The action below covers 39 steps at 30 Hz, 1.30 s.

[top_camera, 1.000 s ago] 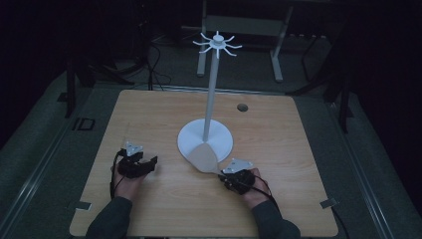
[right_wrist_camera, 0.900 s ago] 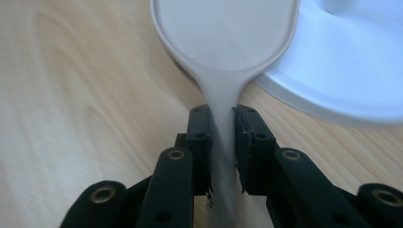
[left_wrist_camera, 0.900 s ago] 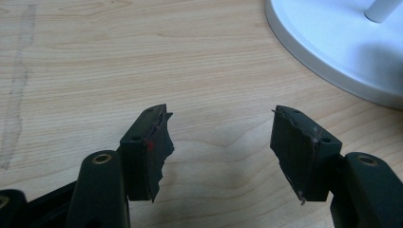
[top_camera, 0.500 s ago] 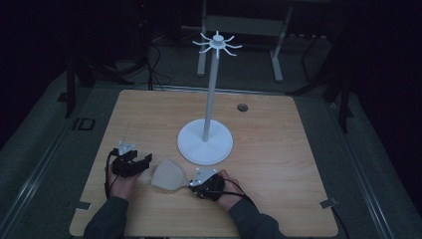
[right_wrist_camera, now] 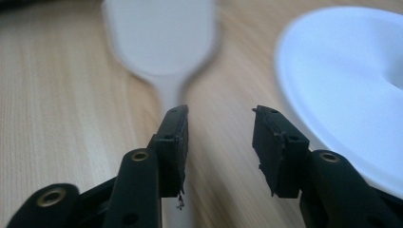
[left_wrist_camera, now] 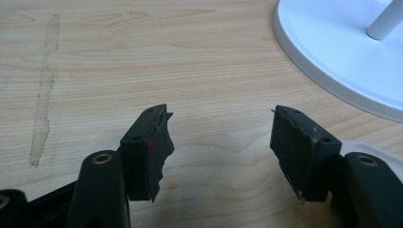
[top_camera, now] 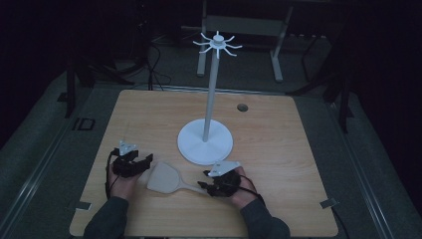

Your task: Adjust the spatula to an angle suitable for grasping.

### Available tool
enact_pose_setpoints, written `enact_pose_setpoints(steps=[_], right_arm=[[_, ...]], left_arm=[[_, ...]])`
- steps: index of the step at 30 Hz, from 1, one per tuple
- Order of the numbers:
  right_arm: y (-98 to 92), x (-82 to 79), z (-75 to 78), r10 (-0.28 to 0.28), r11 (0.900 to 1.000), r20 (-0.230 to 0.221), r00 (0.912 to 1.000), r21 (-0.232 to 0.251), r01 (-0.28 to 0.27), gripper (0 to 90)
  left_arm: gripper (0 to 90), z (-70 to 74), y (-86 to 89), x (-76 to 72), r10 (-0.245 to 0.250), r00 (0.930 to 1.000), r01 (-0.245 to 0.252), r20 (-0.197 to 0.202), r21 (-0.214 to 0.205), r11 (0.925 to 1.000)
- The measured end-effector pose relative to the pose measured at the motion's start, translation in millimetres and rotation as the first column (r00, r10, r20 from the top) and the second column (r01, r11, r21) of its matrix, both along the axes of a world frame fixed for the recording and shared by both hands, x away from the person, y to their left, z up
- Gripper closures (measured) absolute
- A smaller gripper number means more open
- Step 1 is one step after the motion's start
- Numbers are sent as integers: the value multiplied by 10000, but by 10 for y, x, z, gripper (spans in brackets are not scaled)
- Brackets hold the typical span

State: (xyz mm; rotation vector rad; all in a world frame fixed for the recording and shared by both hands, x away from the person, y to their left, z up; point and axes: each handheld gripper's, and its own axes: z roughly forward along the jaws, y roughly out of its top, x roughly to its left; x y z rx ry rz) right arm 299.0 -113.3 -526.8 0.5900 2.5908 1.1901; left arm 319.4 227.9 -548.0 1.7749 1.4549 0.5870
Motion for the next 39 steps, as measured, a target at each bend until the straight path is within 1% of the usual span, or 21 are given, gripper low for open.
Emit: enact_pose_setpoints(steps=[3, 4, 5, 7, 9, 10, 12, 13, 16, 17, 18, 20, 23, 25, 27, 32, 34, 36, 38, 39], right_arm=[[-227, -35, 29, -505, 9981, -62, 9987, 344, 507, 559], [-325, -71, 37, -670, 9969, -107, 9977, 413, 674, 582], [-396, -105, 41, -742, 9961, -126, 9972, 475, 747, 611], [-524, -193, 40, -813, 9941, -263, 9963, 695, 830, 704], [-625, -287, 14, -851, 9918, -470, 9953, 916, 891, 801], [-660, -337, -7, -861, 9915, -561, 9947, 933, 911, 832], [-710, -432, -68, -798, 9926, -721, 9942, 856, 859, 869], [-729, -481, -100, -730, 9937, -797, 9941, 789, 793, 873], [-769, -611, -186, -457, 9949, -1186, 9919, 838, 558, 880], [-767, -638, -203, -365, 9961, -1201, 9921, 757, 458, 880], [-758, -676, -224, -210, 9984, -1172, 9929, 494, 270, 885], [-749, -709, -253, -173, 9997, -1147, 9932, 144, 191, 891], [-776, -680, -289, -387, 9992, -1039, 9938, -83, 381, 896], [-802, -641, -295, -532, 9986, -1017, 9934, -60, 529, 898], [-814, -596, -301, -716, 9974, -831, 9940, -187, 703, 899], [-848, -422, -318, -1224, 9924, -718, 9899, 15, 1228, 899], [-852, -366, -326, -1466, 9891, -602, 9874, 42, 1471, 899], [-857, -310, -341, -1741, 9844, -480, 9836, 184, 1751, 899], [-862, -256, -355, -2160, 9750, -496, 9751, 426, 2182, 898], [-872, -236, -356, -2265, 9717, -519, 9726, 569, 2293, 898]], left_arm=[[385, 0, -2, 0, -4, 10000, 4, -6, 13, 10000], [385, -3, -4, 2, -10, 10000, 10, -5, 17, 10000], [385, -4, -6, 3, -23, 10000, 23, -14, 34, 10000], [385, -3, -13, 1, -11, 10000, 11, -16, 35, 10000], [385, -3, -16, 1, -23, 10000, 23, -17, 42, 10000], [385, -4, -17, 0, -26, 10000, 26, -15, 38, 10000], [385, -2, -19, -1, -49, 10000, 49, -18, 61, 10000], [385, -2, -20, -3, -48, 10000, 49, -8, 62, 10000], [385, -3, -23, 0, -94, 10000, 94, -10, 67, 9999], [385, -3, -28, 1, -107, 9999, 107, -14, 81, 9999], [385, -3, -33, 0, -108, 9999, 108, 0, 92, 9999], [385, 4, -38, -6, -146, 9999, 146, 42, 60, 9999], [385, 16, -33, -10, -214, 9997, 214, 92, 12, 9998], [385, 23, -38, -15, -313, 9993, 314, 199, -32, 9995], [384, 33, -51, -20, -420, 9986, 422, 313, -60, 9991], [384, 47, -78, -35, -644, 9971, 644, 403, -3, 9979], [384, 51, -81, -37, -684, 9967, 686, 427, -26, 9976], [384, 56, -86, -38, -781, 9959, 783, 445, -33, 9969], [385, 62, -97, -40, -929, 9947, 930, 451, -13, 9957], [385, 68, -104, -42, -999, 9940, 1002, 449, -43, 9950]])
